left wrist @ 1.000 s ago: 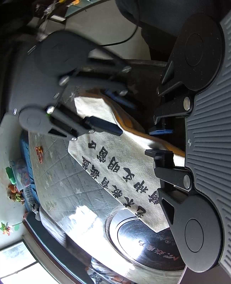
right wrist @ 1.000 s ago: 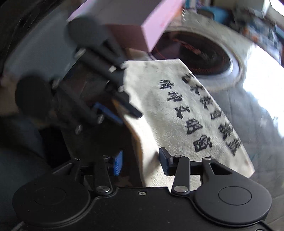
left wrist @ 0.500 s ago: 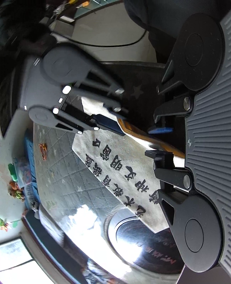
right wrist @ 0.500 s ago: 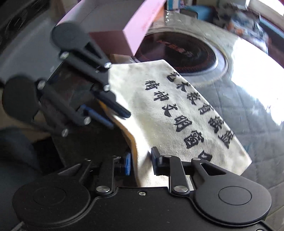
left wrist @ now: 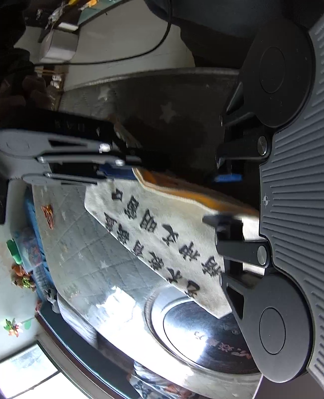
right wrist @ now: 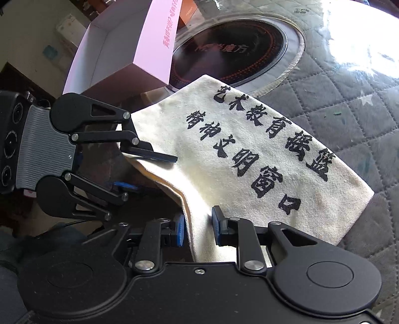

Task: Fold shopping bag

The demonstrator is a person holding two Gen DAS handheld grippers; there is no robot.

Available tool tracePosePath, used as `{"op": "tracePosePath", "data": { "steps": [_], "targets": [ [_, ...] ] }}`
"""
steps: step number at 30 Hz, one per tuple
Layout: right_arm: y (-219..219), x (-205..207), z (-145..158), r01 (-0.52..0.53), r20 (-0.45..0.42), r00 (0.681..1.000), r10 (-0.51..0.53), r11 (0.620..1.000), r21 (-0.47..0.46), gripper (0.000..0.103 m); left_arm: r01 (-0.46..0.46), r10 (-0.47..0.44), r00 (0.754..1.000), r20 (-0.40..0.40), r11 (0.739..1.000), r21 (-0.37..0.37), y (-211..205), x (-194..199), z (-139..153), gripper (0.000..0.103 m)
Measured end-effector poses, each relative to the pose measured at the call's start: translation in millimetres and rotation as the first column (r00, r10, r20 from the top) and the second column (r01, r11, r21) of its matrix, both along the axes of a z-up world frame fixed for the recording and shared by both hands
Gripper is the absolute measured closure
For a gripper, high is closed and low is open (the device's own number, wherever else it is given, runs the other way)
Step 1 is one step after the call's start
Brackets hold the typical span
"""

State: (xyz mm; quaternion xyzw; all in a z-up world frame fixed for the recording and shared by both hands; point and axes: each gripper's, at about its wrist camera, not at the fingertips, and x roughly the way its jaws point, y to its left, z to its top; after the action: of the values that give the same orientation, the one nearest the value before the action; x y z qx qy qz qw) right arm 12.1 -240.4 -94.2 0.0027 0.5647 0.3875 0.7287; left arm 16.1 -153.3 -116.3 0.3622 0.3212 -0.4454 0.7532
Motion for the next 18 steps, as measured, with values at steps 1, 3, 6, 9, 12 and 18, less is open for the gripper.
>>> {"op": "tracePosePath", "data": {
  "steps": [1, 3, 6, 9, 12, 18],
  "targets": [
    [1, 0, 0, -0.006, -0.004, 1.0, 0.006, 1.0, -0.001, 0.078, 0.003, -0.003, 1.0, -0.02, 1.0, -0.002, 2, 0, 1, 0.085],
    [3, -3, -1, -0.021, -0.025, 0.999, 0.021, 1.0, 0.004, 0.078, 0.016, -0.016, 0.999, -0.051, 1.0, -0.002, 4, -4, 4, 0.087],
    [7, -14, -1, -0.056, -0.071, 0.996, 0.057, 0.998, 0.018, 0.078, 0.036, -0.036, 0.992, -0.117, 0.999, -0.001, 9, -17, 8, 0.088],
    [11, -26, -3, -0.094, -0.134, 0.986, 0.098, 0.995, 0.036, 0.078, 0.065, -0.066, 0.977, -0.201, 0.998, -0.01, 15, -31, 11, 0.089],
    [17, -40, -3, -0.137, -0.175, 0.974, 0.142, 0.99, 0.045, 0.078, 0.104, -0.103, 0.958, -0.268, 0.994, -0.008, 17, -42, 14, 0.089],
    [28, -57, 11, -0.212, -0.086, 0.974, 0.211, 0.977, -0.007, 0.075, 0.056, -0.064, 0.93, -0.362, 0.998, -0.033, 22, -19, 12, 0.089]
  ]
}}
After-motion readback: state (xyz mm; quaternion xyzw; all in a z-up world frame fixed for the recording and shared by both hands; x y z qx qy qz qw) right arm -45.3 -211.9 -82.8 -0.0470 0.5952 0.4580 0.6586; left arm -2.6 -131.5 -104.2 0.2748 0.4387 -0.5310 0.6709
